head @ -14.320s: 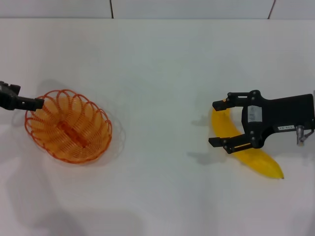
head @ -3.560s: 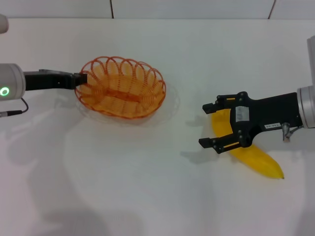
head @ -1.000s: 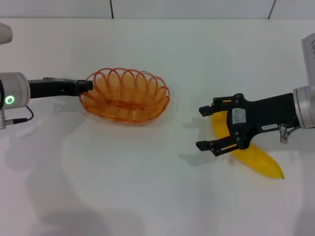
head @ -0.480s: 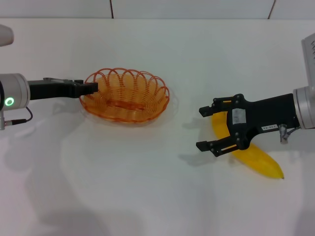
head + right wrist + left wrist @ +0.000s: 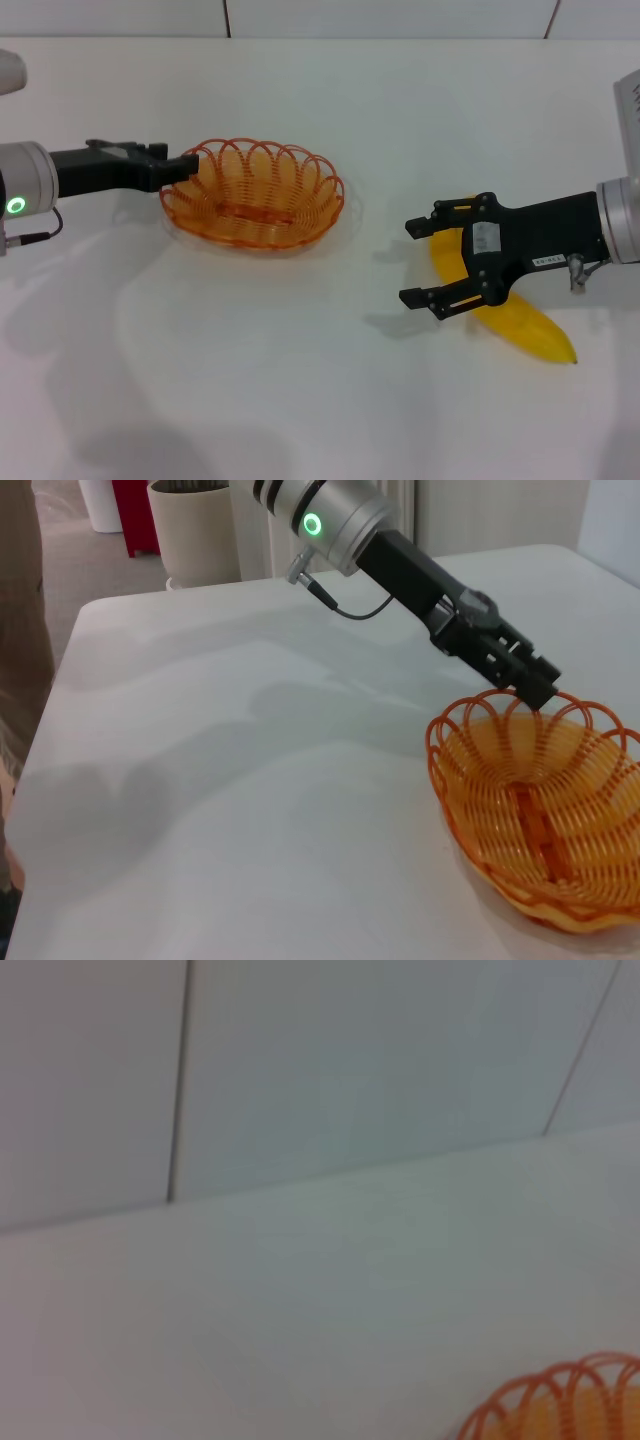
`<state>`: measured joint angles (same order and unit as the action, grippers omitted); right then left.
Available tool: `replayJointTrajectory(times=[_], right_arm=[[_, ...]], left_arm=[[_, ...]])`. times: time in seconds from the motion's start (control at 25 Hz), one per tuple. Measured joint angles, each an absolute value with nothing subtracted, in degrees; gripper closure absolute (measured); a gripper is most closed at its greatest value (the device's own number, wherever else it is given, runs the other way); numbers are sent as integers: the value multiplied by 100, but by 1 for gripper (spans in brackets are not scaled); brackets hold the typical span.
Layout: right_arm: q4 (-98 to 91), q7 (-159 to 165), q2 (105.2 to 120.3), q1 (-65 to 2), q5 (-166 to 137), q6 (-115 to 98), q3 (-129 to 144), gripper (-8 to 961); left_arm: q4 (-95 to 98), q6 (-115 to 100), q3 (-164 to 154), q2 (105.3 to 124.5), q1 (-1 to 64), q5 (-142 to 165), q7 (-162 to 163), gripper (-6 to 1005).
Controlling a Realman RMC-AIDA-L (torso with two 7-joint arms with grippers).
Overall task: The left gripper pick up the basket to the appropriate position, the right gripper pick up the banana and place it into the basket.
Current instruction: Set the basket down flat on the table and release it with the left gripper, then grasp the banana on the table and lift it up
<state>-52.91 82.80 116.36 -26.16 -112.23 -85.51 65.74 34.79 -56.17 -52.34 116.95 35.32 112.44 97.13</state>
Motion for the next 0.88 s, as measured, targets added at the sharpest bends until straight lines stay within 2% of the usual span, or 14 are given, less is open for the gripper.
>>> replayJointTrajectory(times=[0.32,0.88], right_arm=[[-5291,8279,11636,-2601,-11223,-8548,6574,64],[-5303,8293,11646,-2591,-11215,-8551,6522,64]], left_arm=[[3481,-5683,-5545,11698,3313,10250,8581,471],[3551,-5977,-6027,11679,2407,8705,6830,466]])
